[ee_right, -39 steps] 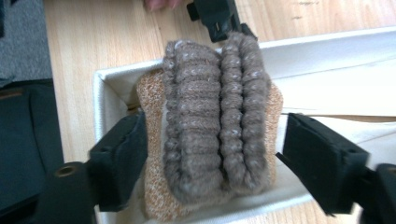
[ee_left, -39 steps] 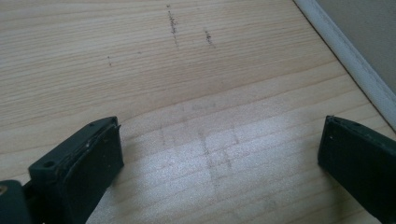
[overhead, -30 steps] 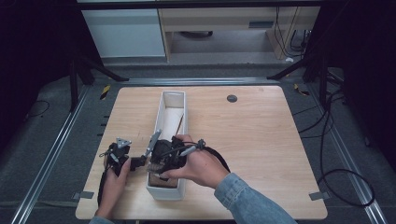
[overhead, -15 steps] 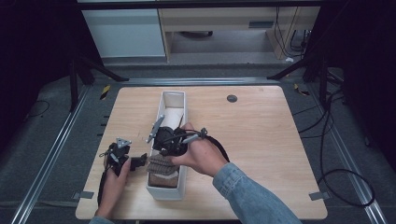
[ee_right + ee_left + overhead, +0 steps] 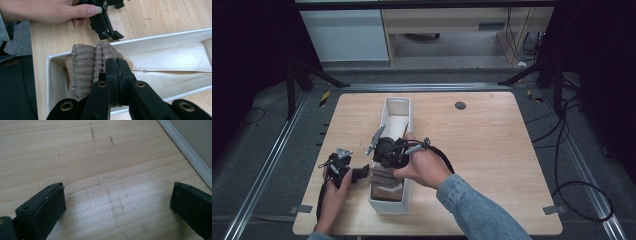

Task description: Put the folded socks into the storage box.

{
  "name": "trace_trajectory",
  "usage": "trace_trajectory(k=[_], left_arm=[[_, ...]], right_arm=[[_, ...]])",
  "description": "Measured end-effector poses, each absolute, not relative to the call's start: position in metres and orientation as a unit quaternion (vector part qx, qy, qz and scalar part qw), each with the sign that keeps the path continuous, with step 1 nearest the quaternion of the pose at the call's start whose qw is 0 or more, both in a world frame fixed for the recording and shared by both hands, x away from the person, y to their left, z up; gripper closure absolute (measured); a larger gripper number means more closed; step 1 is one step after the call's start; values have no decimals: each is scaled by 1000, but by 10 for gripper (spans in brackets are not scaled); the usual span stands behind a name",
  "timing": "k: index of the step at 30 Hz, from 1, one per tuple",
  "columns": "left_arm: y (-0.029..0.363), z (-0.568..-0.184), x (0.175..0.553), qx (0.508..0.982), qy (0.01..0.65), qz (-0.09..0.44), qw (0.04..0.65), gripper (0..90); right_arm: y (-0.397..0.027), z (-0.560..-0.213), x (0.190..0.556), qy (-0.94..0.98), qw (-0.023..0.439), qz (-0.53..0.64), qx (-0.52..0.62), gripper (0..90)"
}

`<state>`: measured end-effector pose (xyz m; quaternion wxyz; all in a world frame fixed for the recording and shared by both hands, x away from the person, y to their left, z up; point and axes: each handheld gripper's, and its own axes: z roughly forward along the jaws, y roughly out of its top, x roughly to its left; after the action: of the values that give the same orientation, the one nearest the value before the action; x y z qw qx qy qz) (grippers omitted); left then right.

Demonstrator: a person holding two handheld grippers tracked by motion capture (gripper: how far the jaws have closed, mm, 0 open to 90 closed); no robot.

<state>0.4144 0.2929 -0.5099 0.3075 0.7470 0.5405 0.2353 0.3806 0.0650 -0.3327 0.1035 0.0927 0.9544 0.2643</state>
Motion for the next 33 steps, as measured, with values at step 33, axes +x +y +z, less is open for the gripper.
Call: trace_trajectory(k=[33], left_arm=[[293,-510,414,747,540,235,308,0]], right_arm=[[70,-367,365,962,57,254,76,900]])
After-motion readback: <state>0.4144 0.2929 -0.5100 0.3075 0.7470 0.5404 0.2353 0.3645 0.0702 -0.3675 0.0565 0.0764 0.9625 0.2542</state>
